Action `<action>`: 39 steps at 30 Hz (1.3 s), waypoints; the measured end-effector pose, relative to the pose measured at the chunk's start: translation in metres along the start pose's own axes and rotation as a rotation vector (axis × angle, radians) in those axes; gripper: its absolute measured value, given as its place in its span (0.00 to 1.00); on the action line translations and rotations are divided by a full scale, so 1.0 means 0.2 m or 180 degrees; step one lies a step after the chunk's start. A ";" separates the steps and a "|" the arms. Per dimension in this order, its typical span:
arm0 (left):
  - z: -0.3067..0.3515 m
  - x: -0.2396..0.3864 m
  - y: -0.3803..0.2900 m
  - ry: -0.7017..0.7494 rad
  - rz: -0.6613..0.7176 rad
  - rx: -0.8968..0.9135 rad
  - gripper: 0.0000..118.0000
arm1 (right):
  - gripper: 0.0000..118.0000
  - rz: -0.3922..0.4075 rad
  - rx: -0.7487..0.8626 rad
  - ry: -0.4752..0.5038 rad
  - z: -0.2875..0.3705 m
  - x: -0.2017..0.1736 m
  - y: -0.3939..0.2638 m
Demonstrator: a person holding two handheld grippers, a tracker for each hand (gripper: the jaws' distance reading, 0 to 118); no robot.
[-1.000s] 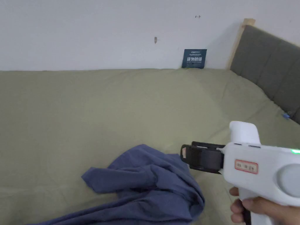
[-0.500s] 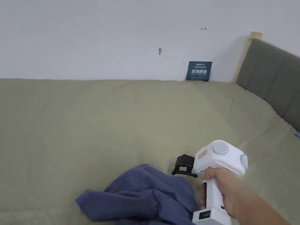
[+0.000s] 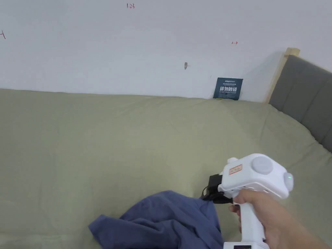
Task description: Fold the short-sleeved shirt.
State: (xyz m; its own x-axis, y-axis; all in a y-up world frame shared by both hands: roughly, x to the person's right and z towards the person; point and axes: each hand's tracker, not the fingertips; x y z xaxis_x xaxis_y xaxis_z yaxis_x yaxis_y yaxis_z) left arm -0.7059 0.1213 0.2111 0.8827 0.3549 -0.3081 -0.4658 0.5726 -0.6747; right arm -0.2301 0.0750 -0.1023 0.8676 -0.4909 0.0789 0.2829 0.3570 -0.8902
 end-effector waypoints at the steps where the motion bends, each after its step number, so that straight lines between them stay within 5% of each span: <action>1: 0.02 0.00 0.03 -0.0018 0.0004 0.0043 0.00 | 0.04 0.0004 0.0088 0.0058 0.09 -0.01 0.00; 7: 0.16 0.02 0.29 -0.0241 0.0104 0.0409 0.00 | 0.04 0.0115 0.0600 0.0544 0.58 -0.06 -0.01; 17: 0.31 0.12 0.85 -0.0071 0.0035 0.0909 0.00 | 0.04 0.0298 0.1231 0.0876 1.18 -0.27 0.02; 27: 0.17 0.38 1.51 -0.0152 -0.0151 0.0695 0.00 | 0.04 0.0607 0.1485 0.0563 1.27 -0.66 0.38; 39: 0.02 0.59 2.36 0.0246 -0.0390 0.1169 0.00 | 0.04 0.0920 0.1852 -0.0015 1.24 -1.23 1.03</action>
State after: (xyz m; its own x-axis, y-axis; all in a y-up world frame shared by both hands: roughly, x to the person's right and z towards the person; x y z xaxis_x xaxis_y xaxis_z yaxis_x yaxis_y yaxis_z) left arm -0.8222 0.4350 -0.1409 0.9287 0.2188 -0.2993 -0.3358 0.8386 -0.4290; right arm -0.2846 0.4668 -0.1942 0.9434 -0.3074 -0.1244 0.2117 0.8470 -0.4875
